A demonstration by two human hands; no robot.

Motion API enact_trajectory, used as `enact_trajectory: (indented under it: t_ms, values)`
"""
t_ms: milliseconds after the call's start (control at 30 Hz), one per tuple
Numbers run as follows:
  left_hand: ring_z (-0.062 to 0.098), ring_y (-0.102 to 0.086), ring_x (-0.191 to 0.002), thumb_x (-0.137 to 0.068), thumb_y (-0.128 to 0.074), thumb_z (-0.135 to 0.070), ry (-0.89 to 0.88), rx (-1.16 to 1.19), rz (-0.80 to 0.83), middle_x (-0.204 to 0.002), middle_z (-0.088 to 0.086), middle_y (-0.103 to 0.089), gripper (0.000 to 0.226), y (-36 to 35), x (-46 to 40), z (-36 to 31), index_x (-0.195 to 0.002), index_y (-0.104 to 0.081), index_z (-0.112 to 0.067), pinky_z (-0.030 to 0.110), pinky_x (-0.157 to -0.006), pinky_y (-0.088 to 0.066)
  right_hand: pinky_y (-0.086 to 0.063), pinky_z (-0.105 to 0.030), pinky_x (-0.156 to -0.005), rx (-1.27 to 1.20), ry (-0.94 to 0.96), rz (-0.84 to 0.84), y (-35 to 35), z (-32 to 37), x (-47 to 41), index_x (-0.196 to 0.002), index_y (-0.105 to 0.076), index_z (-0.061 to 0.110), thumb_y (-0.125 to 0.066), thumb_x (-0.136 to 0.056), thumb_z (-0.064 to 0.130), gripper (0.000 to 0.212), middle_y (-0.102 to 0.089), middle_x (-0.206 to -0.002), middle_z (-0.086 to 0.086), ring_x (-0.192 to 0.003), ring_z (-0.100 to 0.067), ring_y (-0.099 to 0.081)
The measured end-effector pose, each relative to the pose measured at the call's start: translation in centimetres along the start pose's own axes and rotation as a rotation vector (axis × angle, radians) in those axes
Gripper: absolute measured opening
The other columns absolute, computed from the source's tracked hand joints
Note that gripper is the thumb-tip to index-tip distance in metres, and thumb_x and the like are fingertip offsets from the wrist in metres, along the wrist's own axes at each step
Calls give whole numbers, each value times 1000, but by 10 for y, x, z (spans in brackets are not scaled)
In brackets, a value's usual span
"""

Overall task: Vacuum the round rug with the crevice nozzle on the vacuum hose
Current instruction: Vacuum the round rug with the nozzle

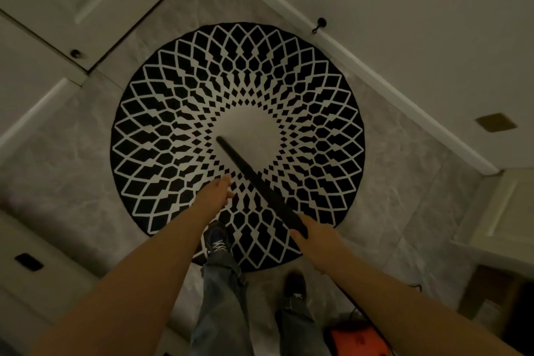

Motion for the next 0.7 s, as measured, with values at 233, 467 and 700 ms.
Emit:
enact_trajectory:
  t_ms: [233, 467, 700]
  values:
    - [25, -61, -97, -98, -30, -50, -40, -41, -41, -108, 8, -65, 51, 14, 1, -5, -127, -55, -15, 38, -88, -46, -45, -20, -50, 10, -98, -73, 50, -11, -36, -140, -42, 24, -50, -97, 38, 46, -56, -80, 2, -62, -10, -55]
    - [32, -62, -109, -95, -30, -56, 22, -17, -59, -117, 10, -67, 58, 24, -5, 3, -127, -54, -14, 48, -105, -44, -46, -22, -47, -121, -195, -231, 74, -20, -43, -133, -49, 15, -49, -97, 35, 42, -60, -83, -9, -55, -17, -56]
    - [27, -62, -100, -98, -33, -48, -110, -39, -49, -112, 8, -66, 50, 6, 2, -16, -128, -54, -13, 40, -89, -49, -48, -23, -63, 232, 55, 53, 11, 17, -37, -150, -26, 29, -42, -98, 47, 57, -55, -90, 1, -68, -8, -53]
Point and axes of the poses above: each hand's wrist, its own x-axis away from the middle knuckle, its own y-axis out of the back of the hand, z = x × y, the point moved 5 cm from there along -x, towards the middle knuckle
